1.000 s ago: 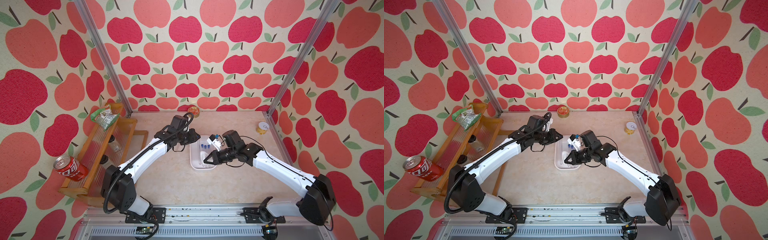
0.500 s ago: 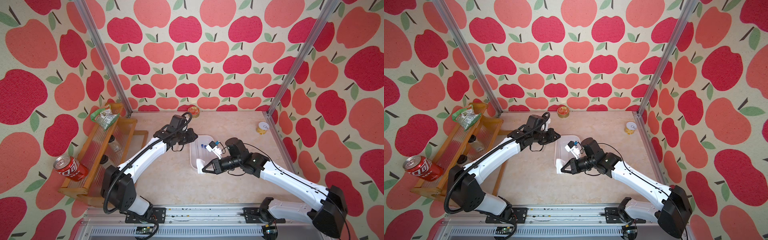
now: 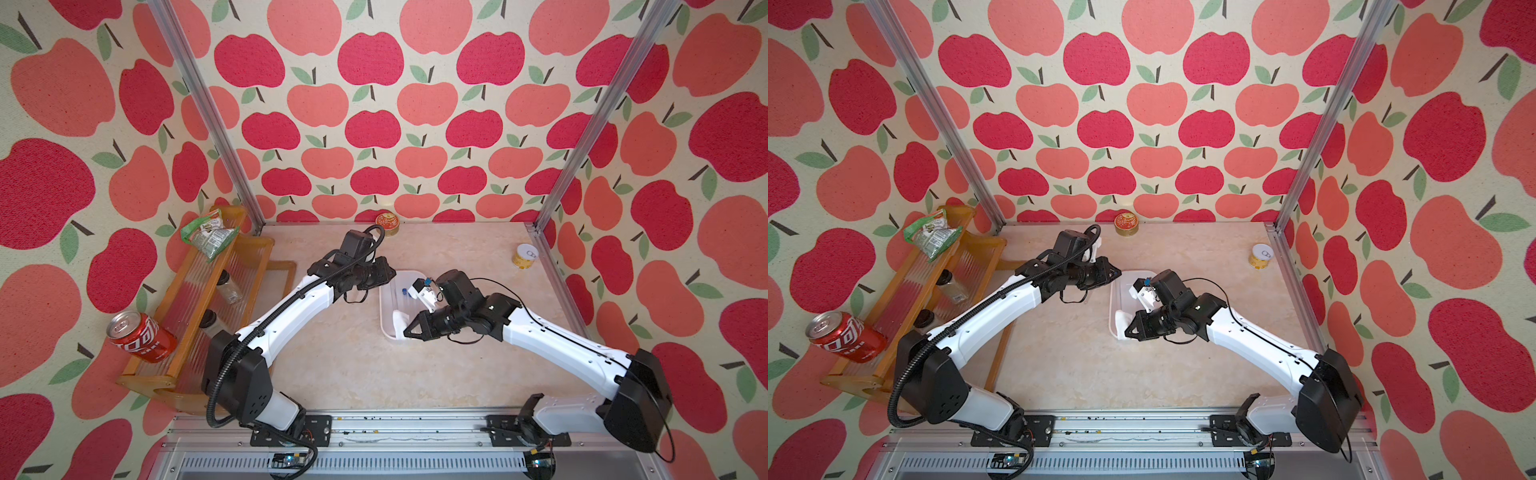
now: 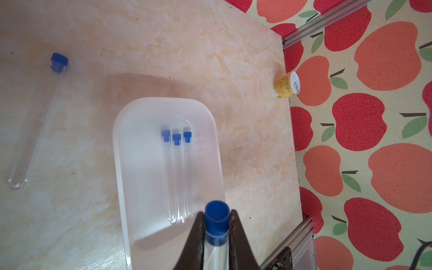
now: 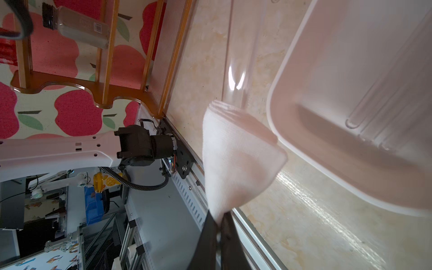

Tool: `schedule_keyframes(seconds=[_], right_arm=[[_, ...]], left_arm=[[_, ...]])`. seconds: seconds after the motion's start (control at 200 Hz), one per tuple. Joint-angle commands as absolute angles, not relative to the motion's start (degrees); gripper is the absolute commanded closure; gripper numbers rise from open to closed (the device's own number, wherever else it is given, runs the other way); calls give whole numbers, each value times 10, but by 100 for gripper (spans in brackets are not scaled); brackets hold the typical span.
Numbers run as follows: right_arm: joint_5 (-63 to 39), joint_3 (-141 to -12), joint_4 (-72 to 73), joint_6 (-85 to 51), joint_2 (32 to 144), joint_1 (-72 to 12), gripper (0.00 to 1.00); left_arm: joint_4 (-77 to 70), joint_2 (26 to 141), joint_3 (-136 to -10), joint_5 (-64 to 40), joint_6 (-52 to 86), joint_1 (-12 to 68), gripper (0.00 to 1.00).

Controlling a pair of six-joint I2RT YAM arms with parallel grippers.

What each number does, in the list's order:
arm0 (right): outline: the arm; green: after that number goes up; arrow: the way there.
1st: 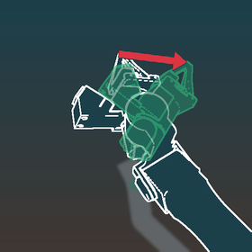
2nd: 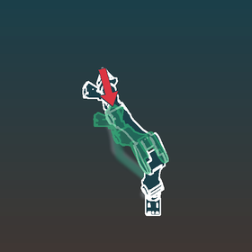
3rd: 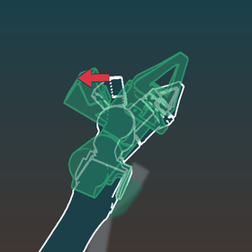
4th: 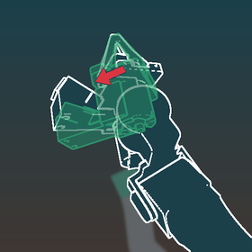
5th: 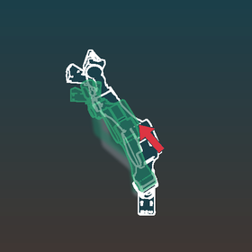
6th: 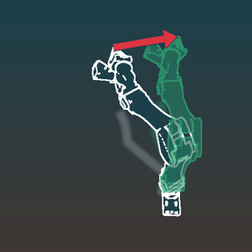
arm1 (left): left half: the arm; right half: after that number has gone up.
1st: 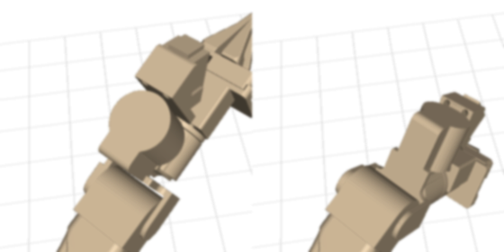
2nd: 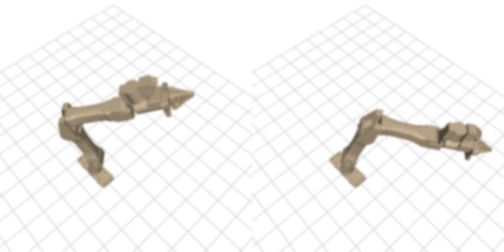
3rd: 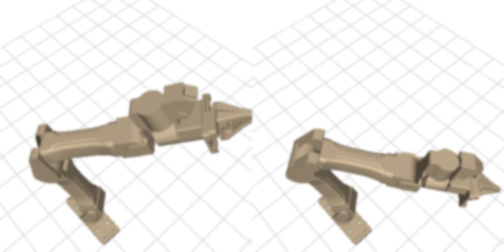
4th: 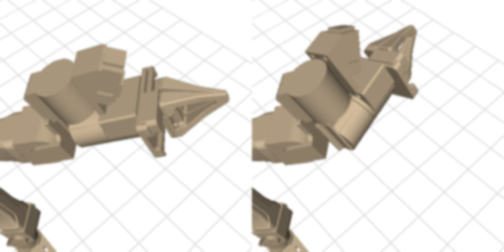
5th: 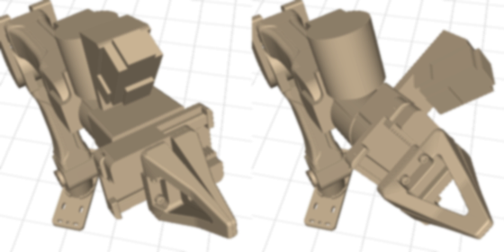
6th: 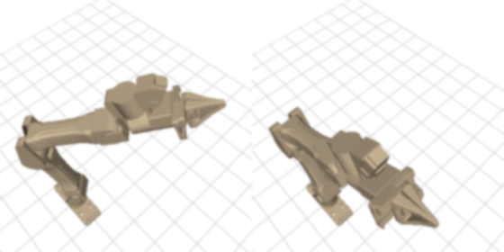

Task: Wipe the exteriors of test tubes
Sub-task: Wipe the dirt from the test tube.

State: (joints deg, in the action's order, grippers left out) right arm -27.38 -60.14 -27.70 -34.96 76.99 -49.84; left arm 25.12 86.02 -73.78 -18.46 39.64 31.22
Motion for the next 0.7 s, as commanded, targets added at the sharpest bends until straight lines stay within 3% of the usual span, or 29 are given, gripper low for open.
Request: schedule_keyframes(seconds=[0.0,0.445,0.695], right_arm=[[-232,-644,-325,-315,789,-482,100],[-256,-792,-369,-266,910,-417,100],[-269,-803,-361,-270,917,-418,100]], left_arm=[[268,844,-739,-189,406,316,85],[259,826,-717,-194,414,325,85],[260,817,-707,-190,414,325,85]])
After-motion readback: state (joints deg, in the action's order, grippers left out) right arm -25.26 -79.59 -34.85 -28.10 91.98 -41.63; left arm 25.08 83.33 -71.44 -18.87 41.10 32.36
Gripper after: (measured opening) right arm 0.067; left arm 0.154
